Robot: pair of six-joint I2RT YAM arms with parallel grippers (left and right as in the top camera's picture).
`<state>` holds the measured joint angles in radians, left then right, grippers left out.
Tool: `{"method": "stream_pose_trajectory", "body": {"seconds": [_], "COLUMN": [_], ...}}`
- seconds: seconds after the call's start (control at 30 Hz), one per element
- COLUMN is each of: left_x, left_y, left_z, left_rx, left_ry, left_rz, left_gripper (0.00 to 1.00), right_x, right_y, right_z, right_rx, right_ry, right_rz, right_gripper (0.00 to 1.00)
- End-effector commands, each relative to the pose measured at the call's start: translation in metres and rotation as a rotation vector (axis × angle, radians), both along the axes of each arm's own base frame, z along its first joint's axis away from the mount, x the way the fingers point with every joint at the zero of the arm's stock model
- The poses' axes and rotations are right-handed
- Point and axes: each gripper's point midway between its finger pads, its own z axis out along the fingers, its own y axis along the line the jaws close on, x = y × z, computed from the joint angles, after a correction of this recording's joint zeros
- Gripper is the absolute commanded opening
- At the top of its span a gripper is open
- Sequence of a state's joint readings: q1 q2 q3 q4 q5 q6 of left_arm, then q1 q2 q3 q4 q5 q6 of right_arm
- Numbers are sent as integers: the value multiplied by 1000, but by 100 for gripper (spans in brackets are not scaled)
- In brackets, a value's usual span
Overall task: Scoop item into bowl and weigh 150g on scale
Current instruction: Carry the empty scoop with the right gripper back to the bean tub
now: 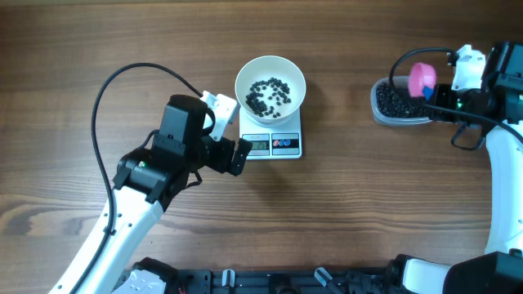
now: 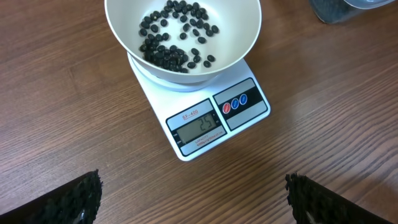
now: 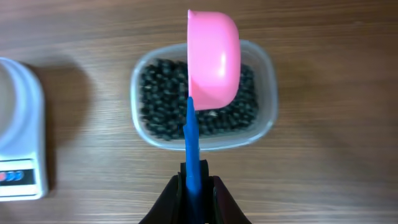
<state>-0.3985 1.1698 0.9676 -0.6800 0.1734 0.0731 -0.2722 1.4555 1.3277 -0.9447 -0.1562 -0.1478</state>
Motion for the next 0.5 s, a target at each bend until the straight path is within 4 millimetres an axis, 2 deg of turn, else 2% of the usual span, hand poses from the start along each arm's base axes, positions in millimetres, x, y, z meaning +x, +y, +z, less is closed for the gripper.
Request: {"method": "stream_pose_trajectory", "body": {"seconds": [0.0,0.13,0.27,0.47], "left_x": [-2,-2,-2,-2], "left_y": [-4,-4,-4,-4], "left_z": [-3,-3,-3,-3], "left_rx": [-8,-8,-8,-8], "left_ry": [9,9,9,9], "left_rz": [-16,-16,-16,-17], "left_gripper": [100,100,100,100], "right_x": [-7,-14,-11,-8], "right_y": [-10,-9,-10,-11], "right_z": [-8,-13,-17,-34], "right_rx": [-51,-48,-45,-45], "right_ry": [48,82,88,135], "right_rz": [-33,-23,-22,3], "right_gripper": [4,4,4,4]}}
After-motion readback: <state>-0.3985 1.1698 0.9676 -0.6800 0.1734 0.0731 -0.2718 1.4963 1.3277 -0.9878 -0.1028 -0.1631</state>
